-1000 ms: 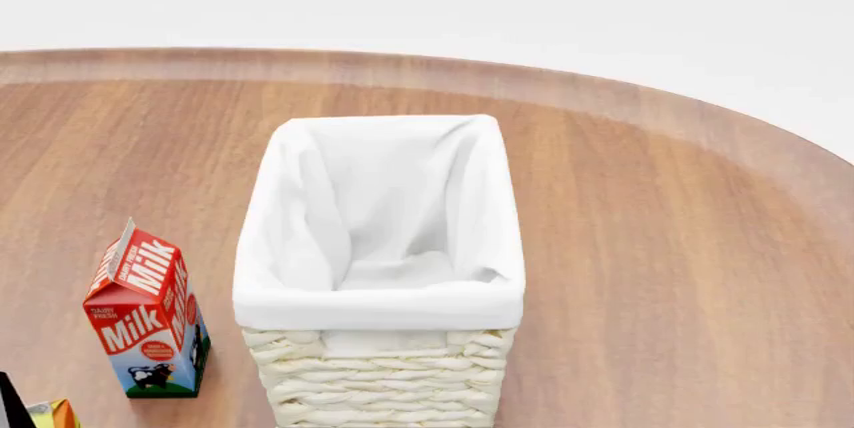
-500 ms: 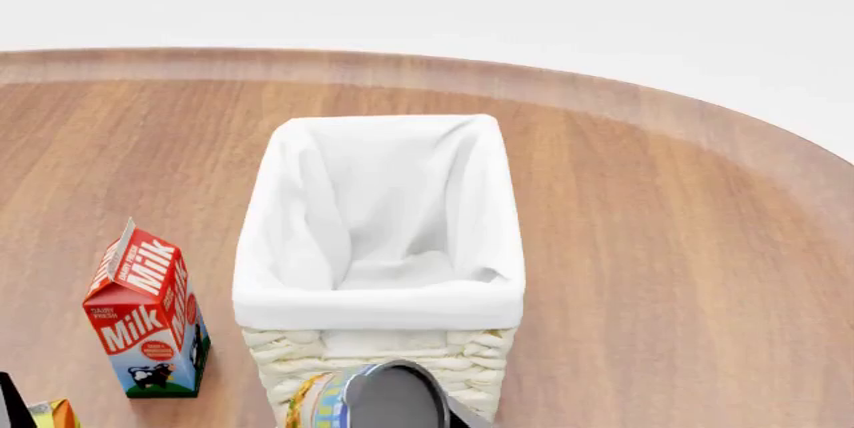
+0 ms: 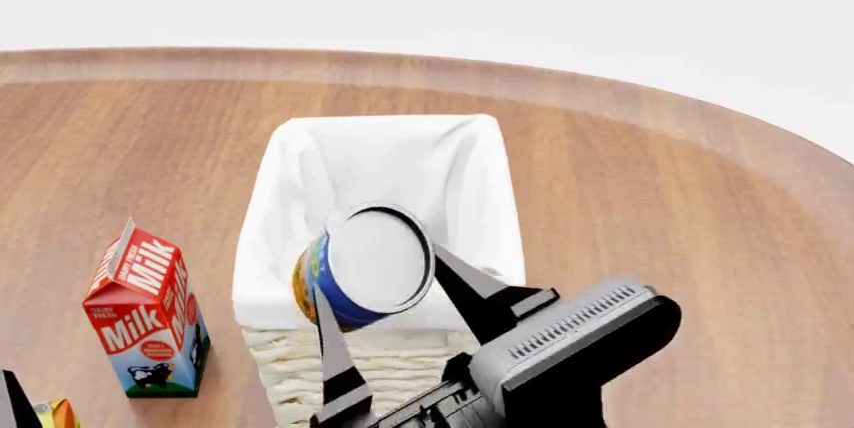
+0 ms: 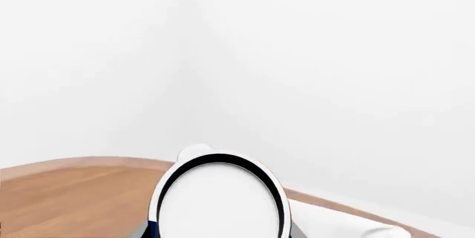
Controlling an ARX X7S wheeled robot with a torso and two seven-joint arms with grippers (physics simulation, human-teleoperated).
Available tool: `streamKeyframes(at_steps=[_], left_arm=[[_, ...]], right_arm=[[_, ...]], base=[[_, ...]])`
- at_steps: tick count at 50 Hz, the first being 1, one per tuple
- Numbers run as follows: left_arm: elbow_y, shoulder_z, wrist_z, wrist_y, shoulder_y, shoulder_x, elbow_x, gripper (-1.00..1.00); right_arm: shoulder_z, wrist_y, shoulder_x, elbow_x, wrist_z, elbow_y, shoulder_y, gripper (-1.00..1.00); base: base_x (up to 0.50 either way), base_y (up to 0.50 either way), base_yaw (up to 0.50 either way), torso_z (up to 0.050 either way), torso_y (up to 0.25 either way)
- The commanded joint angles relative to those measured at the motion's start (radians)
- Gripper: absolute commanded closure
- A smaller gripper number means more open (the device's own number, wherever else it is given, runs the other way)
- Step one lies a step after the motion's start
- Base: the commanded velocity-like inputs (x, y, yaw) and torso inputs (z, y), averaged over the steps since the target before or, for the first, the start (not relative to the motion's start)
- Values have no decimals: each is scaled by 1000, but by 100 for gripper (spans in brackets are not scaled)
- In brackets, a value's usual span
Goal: Pick up the alphabet soup, and put it in the basket.
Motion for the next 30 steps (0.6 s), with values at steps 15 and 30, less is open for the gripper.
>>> streamKeyframes(at_steps=[15,30], left_arm=[[7,7,-5,-11,1,-6,5,-100],[22,6,-9,-14,5,-12,1,-100]], right_arm=[[-84,489,-172,-23,126,254,570,100],[-120,487,-398,-100,58,869,870,100]], base=[[0,0,0,0,0],[0,0,0,1,1]])
